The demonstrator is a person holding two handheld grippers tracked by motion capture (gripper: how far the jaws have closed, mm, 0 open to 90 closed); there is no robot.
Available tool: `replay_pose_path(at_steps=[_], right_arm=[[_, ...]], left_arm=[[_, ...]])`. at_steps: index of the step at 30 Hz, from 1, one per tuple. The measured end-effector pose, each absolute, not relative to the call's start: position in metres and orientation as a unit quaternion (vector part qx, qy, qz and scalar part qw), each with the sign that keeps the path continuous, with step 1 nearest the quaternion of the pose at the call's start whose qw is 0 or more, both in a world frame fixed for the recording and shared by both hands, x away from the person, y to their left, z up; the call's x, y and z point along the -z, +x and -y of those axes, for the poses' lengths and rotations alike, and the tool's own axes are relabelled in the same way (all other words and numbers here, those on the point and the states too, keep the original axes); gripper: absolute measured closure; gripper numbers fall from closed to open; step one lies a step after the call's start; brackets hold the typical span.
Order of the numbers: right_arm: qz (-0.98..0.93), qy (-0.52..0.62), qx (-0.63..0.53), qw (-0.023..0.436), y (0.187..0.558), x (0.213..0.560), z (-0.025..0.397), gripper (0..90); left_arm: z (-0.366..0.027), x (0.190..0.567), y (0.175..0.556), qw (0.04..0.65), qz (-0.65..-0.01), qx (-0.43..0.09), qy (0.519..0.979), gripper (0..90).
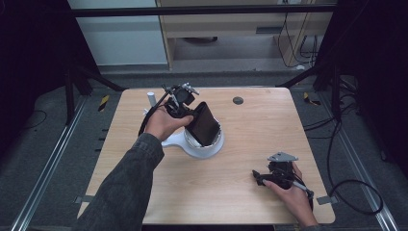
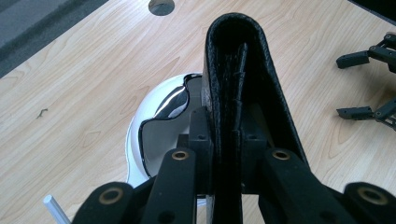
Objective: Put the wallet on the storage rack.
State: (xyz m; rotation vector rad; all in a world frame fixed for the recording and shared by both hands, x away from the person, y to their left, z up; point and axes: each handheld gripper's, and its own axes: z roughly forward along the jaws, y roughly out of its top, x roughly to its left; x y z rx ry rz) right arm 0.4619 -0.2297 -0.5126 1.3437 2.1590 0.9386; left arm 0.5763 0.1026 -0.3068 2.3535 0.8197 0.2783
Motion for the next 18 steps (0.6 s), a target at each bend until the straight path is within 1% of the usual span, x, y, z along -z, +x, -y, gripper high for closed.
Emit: replay_pose_path(at_steps=[18], right_arm=[[-0.778, 0.484, -0.338, 0.214, 0.4619, 0.5126, 0.2297, 5.9]], left_arm=[[-0.1051, 0.311, 0.5862, 0.309, -0.322, -0.114, 0.888, 77.7]])
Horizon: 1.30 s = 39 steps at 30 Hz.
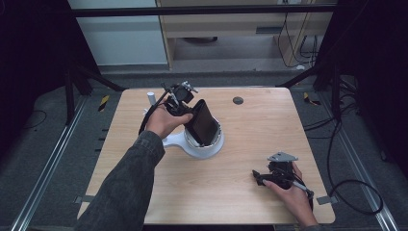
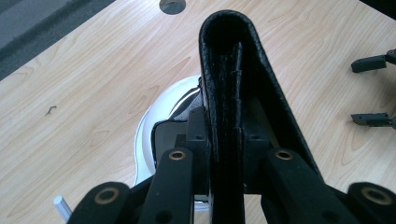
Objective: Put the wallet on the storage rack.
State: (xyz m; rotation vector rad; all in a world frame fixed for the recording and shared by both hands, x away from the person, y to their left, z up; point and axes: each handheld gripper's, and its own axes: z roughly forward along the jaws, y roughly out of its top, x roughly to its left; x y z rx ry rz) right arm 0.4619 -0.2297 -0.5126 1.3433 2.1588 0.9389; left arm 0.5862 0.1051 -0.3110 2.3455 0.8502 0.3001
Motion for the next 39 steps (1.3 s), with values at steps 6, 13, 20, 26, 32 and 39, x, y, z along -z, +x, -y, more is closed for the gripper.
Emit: replay_pose_path(at_steps=[6, 13, 20, 26, 32, 39], right_arm=[[-0.778, 0.484, -0.338, 0.214, 0.462, 0.513, 0.23, 5.9], [-0.778, 0.484, -0.338, 0.214, 0.462, 0.513, 0.23, 5.9], [-0.778, 0.485, -0.338, 0.213, 0.463, 0.513, 0.229, 5.4], [-0.778, 0.484, -0.338, 0.213, 0.463, 0.513, 0.229, 5.3], [-0.778, 0.484, -0.338, 0.213, 0.463, 0.513, 0.229, 5.3], [-0.778, 0.485, -0.338, 0.212, 0.463, 0.513, 0.229, 5.4]], left_arm=[[-0.107, 0.308, 0.585, 0.322, -0.324, -0.132, 0.879, 72.8], [-0.115, 0.3, 0.58, 0.347, -0.328, -0.151, 0.866, 67.9], [-0.119, 0.29, 0.575, 0.363, -0.32, -0.163, 0.86, 66.5], [-0.118, 0.28, 0.57, 0.373, -0.309, -0.171, 0.858, 64.1], [-0.117, 0.276, 0.562, 0.368, -0.3, -0.184, 0.861, 61.6], [-0.121, 0.268, 0.551, 0.387, -0.293, -0.195, 0.852, 45.8]])
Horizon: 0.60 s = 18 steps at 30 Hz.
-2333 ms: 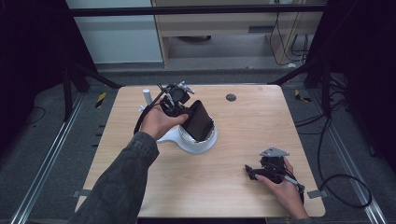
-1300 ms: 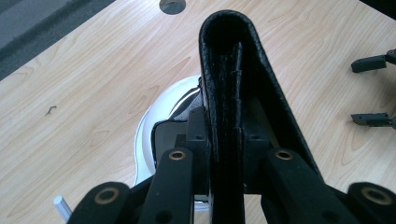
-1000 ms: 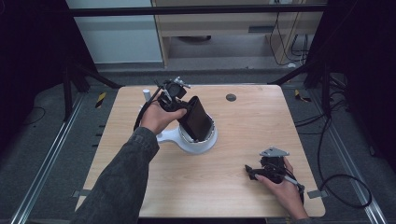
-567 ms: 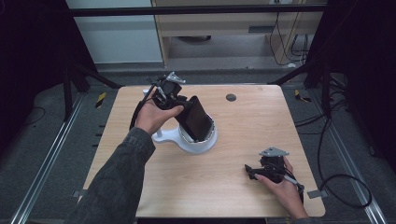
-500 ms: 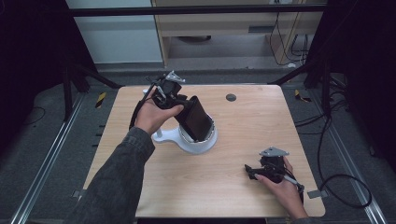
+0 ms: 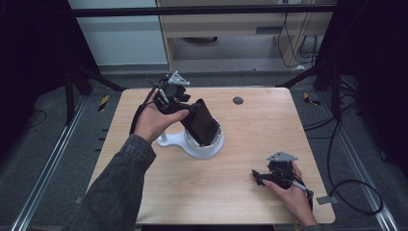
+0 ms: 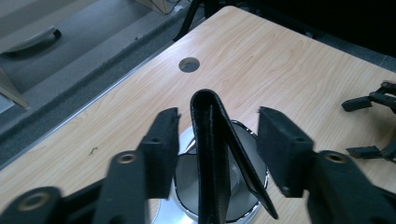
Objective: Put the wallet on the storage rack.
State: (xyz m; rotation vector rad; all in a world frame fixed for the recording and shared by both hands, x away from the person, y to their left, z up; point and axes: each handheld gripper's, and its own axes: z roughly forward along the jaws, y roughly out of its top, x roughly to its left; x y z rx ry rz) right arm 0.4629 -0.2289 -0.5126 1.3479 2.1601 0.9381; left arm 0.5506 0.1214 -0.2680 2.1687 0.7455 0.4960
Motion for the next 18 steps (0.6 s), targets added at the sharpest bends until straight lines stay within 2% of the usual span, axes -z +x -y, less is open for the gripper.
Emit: replay_pose_path(at_steps=[8, 12, 18], right_arm=[[-0.777, 0.487, -0.337, 0.214, 0.462, 0.513, 0.229, 5.4], [-0.776, 0.487, -0.337, 0.216, 0.462, 0.513, 0.229, 5.4], [-0.777, 0.487, -0.337, 0.216, 0.462, 0.513, 0.229, 5.4]], left_arm=[[-0.125, 0.272, 0.522, 0.398, -0.277, -0.214, 0.848, 15.9], [-0.128, 0.276, 0.512, 0.41, -0.271, -0.212, 0.845, 10.3], [-0.135, 0.286, 0.496, 0.423, -0.271, -0.21, 0.839, 7.8]])
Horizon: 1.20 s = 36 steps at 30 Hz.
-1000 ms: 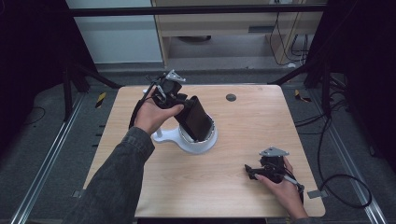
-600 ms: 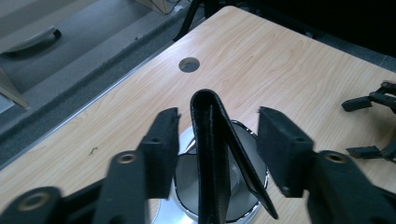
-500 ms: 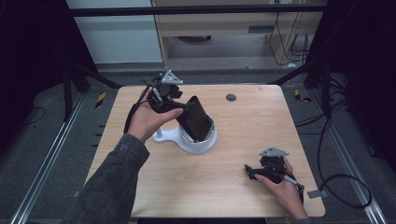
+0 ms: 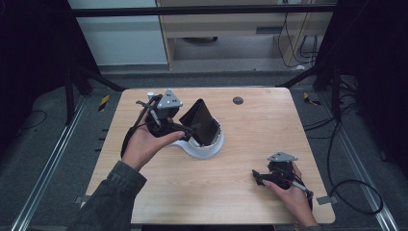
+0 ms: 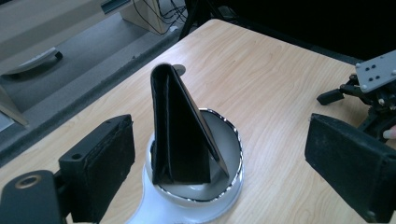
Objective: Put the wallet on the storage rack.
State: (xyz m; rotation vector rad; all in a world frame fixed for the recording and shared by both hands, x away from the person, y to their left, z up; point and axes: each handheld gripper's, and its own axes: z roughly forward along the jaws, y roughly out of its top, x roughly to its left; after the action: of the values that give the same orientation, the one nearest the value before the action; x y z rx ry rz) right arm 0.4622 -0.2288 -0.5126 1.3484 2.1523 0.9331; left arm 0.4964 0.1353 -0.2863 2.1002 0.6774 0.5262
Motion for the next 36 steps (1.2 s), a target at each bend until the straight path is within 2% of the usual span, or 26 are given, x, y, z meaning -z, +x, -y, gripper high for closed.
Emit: replay_pose_path(at_steps=[9, 36], right_arm=[[-0.776, 0.487, -0.337, 0.216, 0.462, 0.513, 0.229, 5.4], [-0.775, 0.49, -0.336, 0.216, 0.461, 0.513, 0.229, 5.4]], left_arm=[[-0.149, 0.31, 0.476, 0.423, -0.274, -0.212, 0.838, 6.6], [-0.183, 0.394, 0.455, 0.401, -0.309, -0.173, 0.845, 5.3]])
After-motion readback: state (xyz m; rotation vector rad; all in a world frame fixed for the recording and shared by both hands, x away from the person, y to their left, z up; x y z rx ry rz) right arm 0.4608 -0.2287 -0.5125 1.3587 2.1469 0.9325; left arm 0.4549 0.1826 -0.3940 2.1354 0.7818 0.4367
